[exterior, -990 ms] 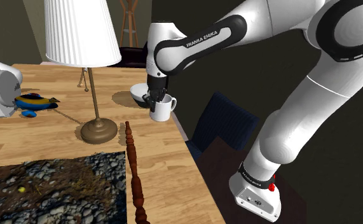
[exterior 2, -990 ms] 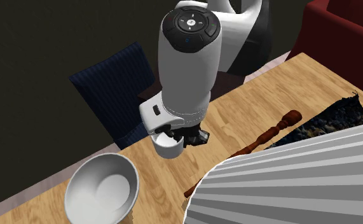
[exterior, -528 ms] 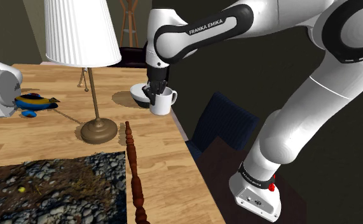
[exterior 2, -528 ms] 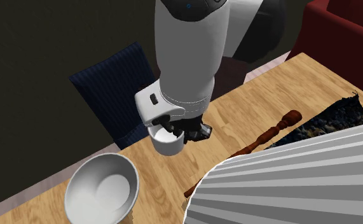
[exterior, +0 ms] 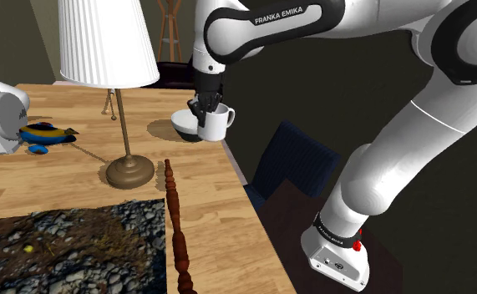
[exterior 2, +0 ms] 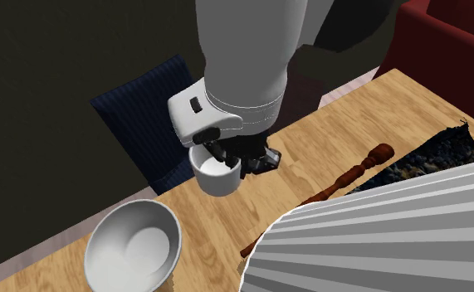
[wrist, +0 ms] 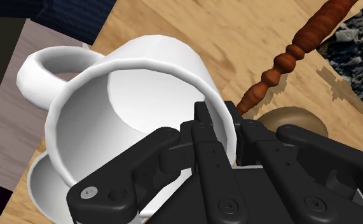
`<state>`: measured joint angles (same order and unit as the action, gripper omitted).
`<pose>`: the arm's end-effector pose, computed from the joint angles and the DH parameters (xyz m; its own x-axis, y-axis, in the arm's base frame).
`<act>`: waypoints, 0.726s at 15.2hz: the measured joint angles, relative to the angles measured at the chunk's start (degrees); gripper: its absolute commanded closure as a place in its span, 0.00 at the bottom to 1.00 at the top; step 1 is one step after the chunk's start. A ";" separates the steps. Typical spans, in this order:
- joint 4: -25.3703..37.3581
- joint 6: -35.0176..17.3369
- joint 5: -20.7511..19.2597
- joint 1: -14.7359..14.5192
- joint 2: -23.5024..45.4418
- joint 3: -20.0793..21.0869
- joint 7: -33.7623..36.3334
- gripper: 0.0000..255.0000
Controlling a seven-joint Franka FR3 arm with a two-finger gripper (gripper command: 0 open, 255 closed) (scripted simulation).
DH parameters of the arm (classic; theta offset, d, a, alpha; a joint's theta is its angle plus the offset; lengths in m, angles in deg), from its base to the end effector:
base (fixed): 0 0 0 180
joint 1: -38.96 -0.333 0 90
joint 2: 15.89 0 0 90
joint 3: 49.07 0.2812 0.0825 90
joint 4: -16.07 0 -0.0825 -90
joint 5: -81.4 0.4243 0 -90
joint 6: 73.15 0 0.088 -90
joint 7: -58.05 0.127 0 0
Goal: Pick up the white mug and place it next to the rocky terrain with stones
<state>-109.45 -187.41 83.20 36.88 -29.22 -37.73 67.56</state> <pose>0.5171 0.1270 0.4156 0.9981 0.0514 0.0344 0.0511 -0.9986 0.0108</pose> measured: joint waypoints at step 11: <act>-3.38 5.31 2.54 -2.63 -8.92 2.52 3.80 1.00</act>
<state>-112.83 -182.10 85.74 34.25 -38.14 -35.21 71.36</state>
